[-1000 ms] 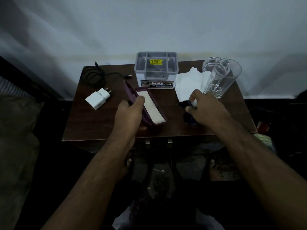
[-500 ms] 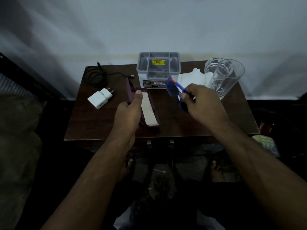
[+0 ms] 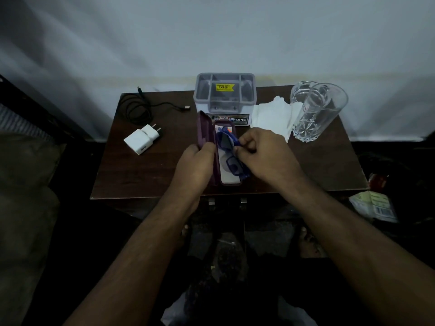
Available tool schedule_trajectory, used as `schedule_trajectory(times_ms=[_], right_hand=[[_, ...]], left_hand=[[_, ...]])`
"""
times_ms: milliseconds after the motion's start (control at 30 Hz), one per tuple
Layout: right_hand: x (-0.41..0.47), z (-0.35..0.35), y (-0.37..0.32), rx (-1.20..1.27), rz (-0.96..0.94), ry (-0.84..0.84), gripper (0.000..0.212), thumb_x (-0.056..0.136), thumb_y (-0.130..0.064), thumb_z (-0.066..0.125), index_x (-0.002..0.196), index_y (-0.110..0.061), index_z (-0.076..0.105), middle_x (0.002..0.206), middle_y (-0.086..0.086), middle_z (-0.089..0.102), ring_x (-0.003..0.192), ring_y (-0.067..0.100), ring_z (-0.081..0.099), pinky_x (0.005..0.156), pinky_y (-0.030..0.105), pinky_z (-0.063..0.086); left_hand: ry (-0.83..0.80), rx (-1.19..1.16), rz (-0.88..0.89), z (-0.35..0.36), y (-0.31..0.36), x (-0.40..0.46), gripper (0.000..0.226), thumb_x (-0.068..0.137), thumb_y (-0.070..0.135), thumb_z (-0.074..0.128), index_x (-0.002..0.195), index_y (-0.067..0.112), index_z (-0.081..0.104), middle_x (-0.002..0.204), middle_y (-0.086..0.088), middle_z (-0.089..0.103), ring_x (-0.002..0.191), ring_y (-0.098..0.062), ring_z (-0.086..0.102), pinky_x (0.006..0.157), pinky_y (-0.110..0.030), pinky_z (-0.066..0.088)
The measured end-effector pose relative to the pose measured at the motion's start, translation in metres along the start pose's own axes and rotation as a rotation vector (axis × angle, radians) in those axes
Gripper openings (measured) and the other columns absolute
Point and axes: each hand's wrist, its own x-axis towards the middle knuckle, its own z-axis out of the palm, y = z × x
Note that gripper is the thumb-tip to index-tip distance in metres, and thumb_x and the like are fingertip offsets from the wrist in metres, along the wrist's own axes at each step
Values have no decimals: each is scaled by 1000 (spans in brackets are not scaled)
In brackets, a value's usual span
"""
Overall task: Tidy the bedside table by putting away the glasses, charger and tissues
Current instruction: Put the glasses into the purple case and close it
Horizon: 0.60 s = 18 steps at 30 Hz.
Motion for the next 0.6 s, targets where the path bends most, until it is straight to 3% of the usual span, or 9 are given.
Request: schedule_trajectory(times_ms=[167,267,467,533,600], right_hand=[[-2,6,-1,29,-20,4,19,92,-31,69,102,-16,62,77,-8,63,78,16,64,64,27,46],[-4,7,-5,35,-49,4,26,93,-41,68,101,-17,61,73,-7,61,71,11,61,57,24,40],[-2,4,-4,-4,-22,-3,19,96,-38,65,92,-20,63,67,-11,56,62,2,52,53,24,32],[-3,5,-4,8,-14,-20,18,95,-37,67,97,-20,60,71,-11,57,66,4,54,54,25,35],[-4,5,-5,15,-10,-34,21,95,-35,67,102,-18,58,75,-8,59,73,14,59,60,28,39]], left_hand=[[-79,-53,-69,1,2,-4,42,88,37,49,113,10,68,102,-17,74,87,-34,67,73,-41,46],[-90,-57,-71,2,4,-8,53,77,43,49,116,11,66,114,-23,72,94,-35,67,76,-42,45],[-72,-101,-106,-3,1,-1,39,94,32,46,119,10,66,109,-22,75,84,-29,64,73,-40,49],[-84,-95,-99,-3,0,-1,38,94,31,47,119,10,66,108,-18,76,90,-34,70,76,-43,55],[-93,-87,-93,-1,0,-2,37,93,30,48,118,10,66,115,-22,74,104,-41,70,89,-54,57]])
